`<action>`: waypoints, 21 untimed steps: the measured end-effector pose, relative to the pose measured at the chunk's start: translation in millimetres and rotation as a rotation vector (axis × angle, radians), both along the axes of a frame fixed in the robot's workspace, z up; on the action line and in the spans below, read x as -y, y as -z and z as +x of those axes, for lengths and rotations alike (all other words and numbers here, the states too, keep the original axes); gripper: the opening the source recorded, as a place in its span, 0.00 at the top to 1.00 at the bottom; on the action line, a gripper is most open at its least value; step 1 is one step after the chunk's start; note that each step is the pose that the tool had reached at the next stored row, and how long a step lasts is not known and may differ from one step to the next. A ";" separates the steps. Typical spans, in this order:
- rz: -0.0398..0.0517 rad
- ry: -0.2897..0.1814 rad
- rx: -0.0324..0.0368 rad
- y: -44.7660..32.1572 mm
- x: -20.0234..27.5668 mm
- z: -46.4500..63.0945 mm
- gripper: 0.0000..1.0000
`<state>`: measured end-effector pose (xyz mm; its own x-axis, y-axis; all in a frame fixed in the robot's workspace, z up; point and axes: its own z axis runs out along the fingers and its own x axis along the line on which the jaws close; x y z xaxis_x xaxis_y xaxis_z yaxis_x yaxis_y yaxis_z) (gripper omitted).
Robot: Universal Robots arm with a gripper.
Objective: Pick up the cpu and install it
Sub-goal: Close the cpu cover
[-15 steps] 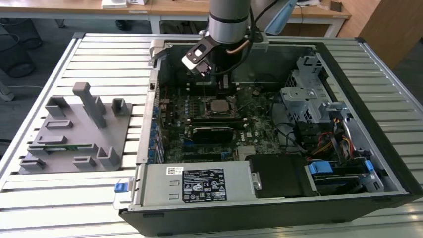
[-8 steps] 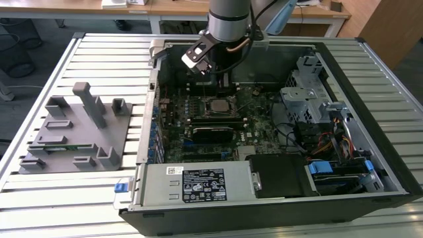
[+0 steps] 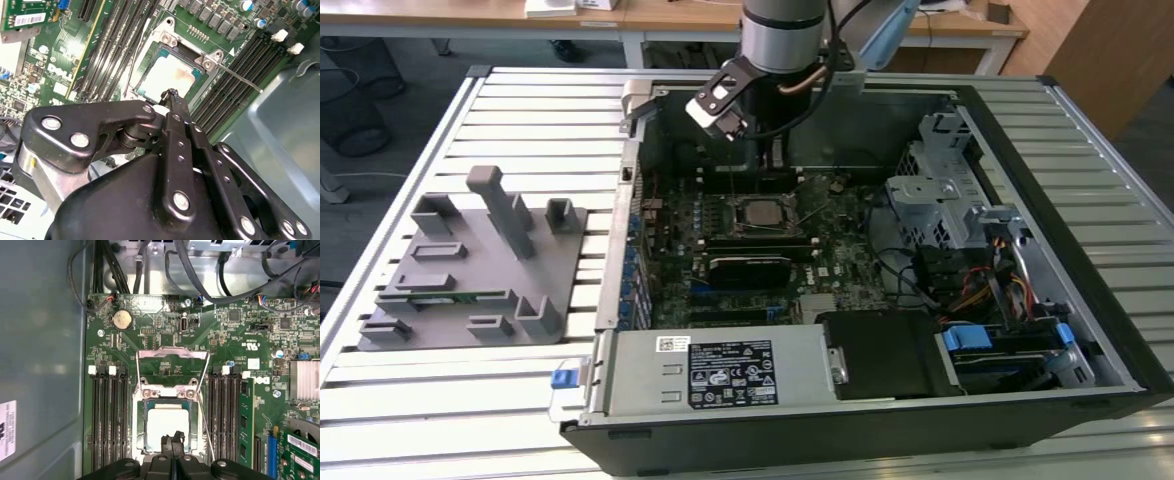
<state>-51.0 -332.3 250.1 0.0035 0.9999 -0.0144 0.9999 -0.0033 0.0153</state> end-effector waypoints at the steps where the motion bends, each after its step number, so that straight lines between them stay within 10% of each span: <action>1: 0.0000 0.000 0.0002 -1.5 0.0 0.0 0.89; 11: -0.0016 0.000 0.0011 -17.8 -0.3 0.0 0.89; 21: -0.0021 0.000 0.0011 -18.2 0.2 14.8 0.89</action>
<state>-36.3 -332.5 268.3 0.0036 0.9999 -0.0165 0.9999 -0.0033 0.0164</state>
